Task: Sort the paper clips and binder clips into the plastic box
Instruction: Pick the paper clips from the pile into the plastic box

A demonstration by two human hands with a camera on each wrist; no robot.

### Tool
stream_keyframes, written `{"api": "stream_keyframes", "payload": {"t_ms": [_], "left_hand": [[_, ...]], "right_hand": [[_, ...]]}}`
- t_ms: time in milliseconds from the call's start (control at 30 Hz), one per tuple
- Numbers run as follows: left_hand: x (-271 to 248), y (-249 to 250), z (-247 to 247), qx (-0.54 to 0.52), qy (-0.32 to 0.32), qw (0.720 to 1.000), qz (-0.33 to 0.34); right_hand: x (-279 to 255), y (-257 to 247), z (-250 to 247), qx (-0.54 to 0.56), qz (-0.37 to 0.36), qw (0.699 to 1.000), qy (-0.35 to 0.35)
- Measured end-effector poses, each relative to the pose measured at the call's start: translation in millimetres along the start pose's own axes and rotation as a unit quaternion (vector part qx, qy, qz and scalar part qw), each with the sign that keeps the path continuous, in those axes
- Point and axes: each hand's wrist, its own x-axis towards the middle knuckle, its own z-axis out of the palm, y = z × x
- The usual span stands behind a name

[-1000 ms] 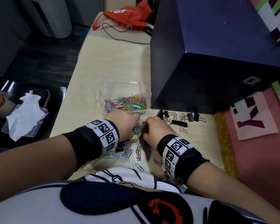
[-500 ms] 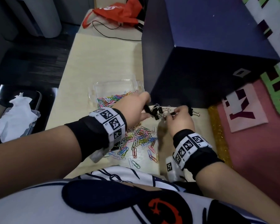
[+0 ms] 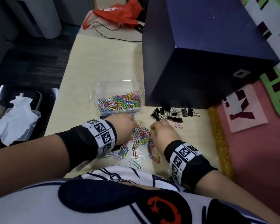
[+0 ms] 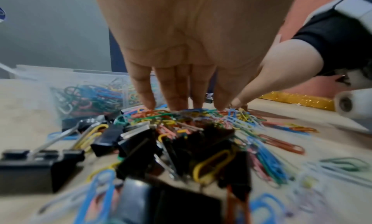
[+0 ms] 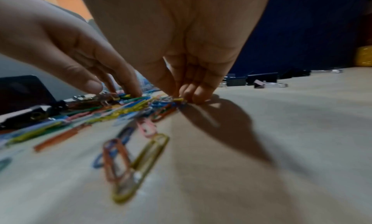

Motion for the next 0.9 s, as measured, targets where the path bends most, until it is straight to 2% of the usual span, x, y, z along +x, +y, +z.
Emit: {"api": "stream_keyframes", "payload": {"t_ms": [100, 167, 233, 300, 400, 500, 633, 767, 833, 900], "left_hand": [[-6.1, 3.2, 1.7, -0.027, -0.004, 0.999, 0.046], [-10.3, 0.6, -1.8, -0.039, 0.035, 0.998, 0.042], [-14.7, -6.9, -6.9, -0.042, 0.072, 0.997, 0.002], [-20.3, -16.3, -11.4, -0.028, 0.079, 0.995, -0.052], [-27.2, -26.9, -14.0, 0.014, 0.057, 0.993, -0.100], [-30.6, -30.5, -9.0, 0.033, 0.035, 0.993, -0.103], [-33.2, -29.6, 1.0, 0.022, 0.011, 0.994, -0.103], [-34.2, -28.5, 2.5, 0.014, 0.018, 0.994, -0.107], [-34.2, -27.8, 1.7, 0.018, 0.014, 0.993, -0.115], [-35.5, -27.3, 1.1, 0.024, 0.018, 0.991, -0.132]], "right_hand": [[3.4, -9.6, -1.2, -0.005, -0.025, 0.999, -0.027], [8.9, -14.7, -4.0, -0.008, -0.043, 0.999, -0.017], [15.3, -20.1, -8.7, -0.014, -0.069, 0.997, -0.009], [22.0, -28.1, -13.4, -0.021, -0.105, 0.994, -0.020], [31.8, -41.1, -12.9, -0.058, -0.170, 0.981, -0.078], [35.6, -44.8, -4.3, -0.120, -0.190, 0.965, -0.133], [26.4, -36.5, -5.4, -0.154, -0.180, 0.967, -0.094], [21.4, -35.9, -12.8, -0.178, -0.150, 0.971, -0.063], [20.0, -40.2, -11.8, -0.154, -0.187, 0.969, -0.044], [15.3, -47.0, -8.1, -0.119, -0.258, 0.958, -0.040]]}}
